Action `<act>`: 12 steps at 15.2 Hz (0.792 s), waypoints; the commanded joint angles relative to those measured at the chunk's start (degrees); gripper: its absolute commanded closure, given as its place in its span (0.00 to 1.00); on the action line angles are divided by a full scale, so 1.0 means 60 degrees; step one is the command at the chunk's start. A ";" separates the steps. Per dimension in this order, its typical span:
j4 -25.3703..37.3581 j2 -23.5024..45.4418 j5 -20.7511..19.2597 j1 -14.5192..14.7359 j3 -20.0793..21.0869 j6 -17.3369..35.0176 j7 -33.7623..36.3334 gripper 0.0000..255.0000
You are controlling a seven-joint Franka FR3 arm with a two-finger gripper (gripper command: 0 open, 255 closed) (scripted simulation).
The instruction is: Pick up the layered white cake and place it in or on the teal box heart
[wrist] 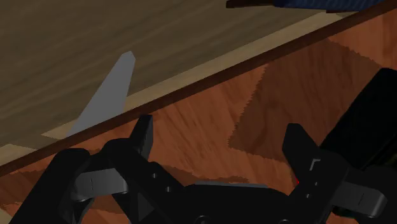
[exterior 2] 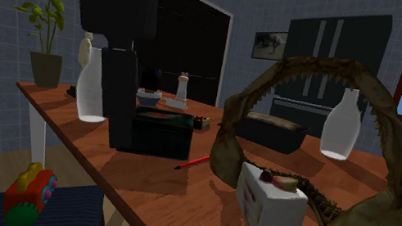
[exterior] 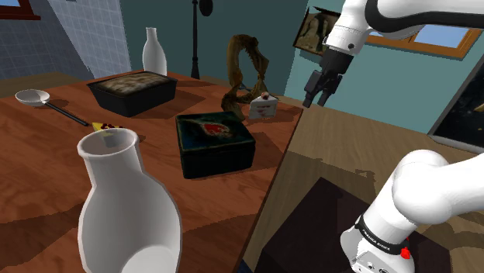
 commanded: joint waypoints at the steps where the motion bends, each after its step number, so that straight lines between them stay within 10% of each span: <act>1: 0.0000 0.0000 0.0000 0.0000 0.0000 0.0000 0.0000 0.00; 12: 0.1883 0.3541 0.0318 -0.0571 -0.0372 0.2380 0.0898 0.00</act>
